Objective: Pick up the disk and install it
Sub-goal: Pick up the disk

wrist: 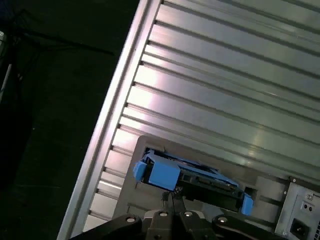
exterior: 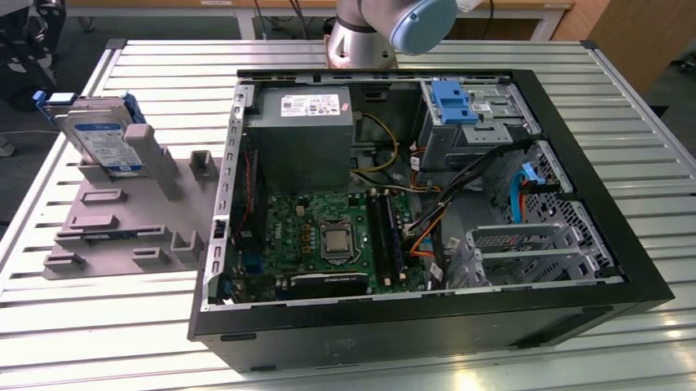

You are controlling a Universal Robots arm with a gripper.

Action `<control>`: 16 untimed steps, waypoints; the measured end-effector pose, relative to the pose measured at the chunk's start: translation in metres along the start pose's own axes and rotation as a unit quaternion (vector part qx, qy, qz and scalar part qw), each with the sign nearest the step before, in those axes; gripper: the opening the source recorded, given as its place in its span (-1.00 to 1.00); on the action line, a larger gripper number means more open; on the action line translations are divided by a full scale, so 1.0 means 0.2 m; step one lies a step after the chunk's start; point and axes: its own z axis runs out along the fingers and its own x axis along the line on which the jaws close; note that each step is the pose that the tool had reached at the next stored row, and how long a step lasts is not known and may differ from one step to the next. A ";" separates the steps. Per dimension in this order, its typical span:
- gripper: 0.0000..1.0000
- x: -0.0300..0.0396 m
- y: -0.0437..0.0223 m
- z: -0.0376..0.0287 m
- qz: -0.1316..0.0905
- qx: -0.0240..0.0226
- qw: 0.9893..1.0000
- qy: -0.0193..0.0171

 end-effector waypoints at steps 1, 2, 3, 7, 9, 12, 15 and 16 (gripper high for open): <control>-0.79 0.000 0.000 0.000 -0.009 0.000 1.000 0.000; -0.79 0.000 0.000 0.001 -0.018 0.000 1.000 0.001; -0.79 0.000 0.000 0.001 -0.027 0.000 1.000 0.001; -0.79 0.000 0.000 0.002 -0.063 -0.001 0.998 0.003; -0.79 0.000 0.000 0.003 -0.081 -0.001 0.997 0.004; -0.79 0.000 0.000 0.004 -0.109 -0.001 0.994 0.005; -0.79 0.000 0.000 0.006 -0.135 -0.001 0.991 0.006; -0.79 0.000 0.000 0.006 -0.144 -0.001 0.990 0.007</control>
